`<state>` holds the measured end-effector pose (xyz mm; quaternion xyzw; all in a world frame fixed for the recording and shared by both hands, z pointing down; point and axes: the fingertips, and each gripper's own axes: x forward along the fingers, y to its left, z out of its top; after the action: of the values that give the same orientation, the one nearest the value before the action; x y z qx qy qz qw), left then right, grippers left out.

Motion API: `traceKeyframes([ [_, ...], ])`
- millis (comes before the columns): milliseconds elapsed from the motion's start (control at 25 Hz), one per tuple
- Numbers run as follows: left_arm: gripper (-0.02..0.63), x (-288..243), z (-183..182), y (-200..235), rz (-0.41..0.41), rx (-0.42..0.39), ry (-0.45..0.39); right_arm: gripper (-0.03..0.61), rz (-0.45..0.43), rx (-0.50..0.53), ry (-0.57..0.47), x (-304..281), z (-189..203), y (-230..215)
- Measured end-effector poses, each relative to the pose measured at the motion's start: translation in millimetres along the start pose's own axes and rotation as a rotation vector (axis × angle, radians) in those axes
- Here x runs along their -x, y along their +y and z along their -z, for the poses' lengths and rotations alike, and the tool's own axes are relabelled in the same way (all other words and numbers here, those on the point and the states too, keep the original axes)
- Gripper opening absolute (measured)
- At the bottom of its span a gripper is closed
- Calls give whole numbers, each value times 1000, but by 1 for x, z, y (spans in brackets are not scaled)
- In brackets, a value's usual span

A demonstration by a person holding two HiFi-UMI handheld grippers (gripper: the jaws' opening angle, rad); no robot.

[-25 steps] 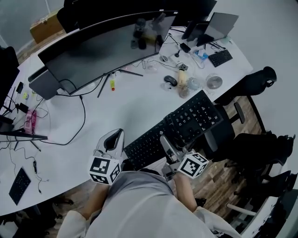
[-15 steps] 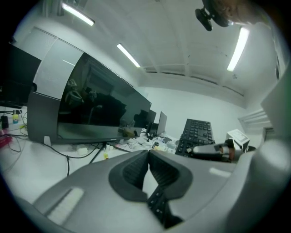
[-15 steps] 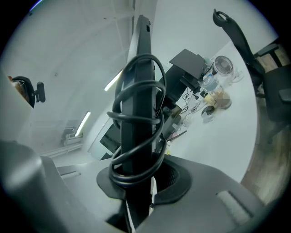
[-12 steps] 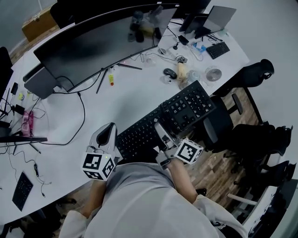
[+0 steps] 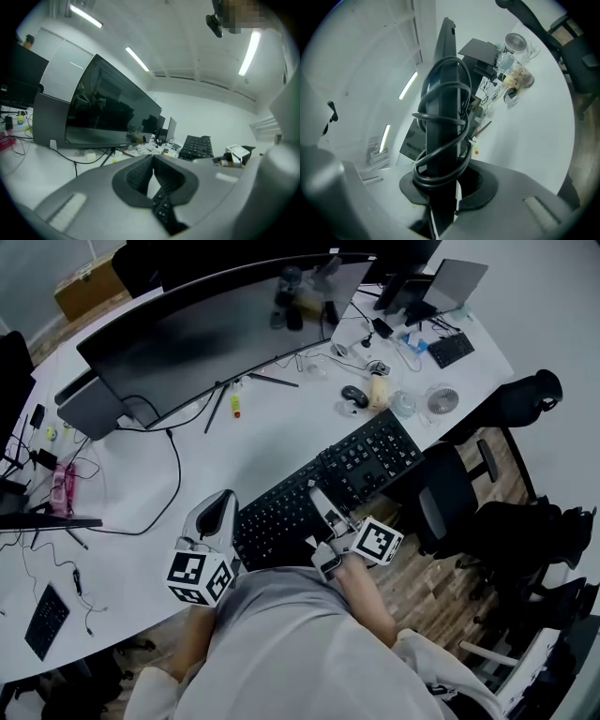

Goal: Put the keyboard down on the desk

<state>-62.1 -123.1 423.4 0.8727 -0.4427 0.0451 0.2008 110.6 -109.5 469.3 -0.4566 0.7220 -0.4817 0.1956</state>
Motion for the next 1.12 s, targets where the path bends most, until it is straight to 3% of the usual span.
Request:
traceKeyframes([
  [240, 0, -4, -9, 17, -15, 56, -23, 94, 28, -41, 6, -12, -3, -18],
  [640, 0, -14, 1, 18, 13, 58, 13, 94, 83, -150, 41, -28, 4, -47],
  [1120, 0, -8, 6, 38, -44, 71, 33, 94, 112, -213, 92, -52, 17, -69],
])
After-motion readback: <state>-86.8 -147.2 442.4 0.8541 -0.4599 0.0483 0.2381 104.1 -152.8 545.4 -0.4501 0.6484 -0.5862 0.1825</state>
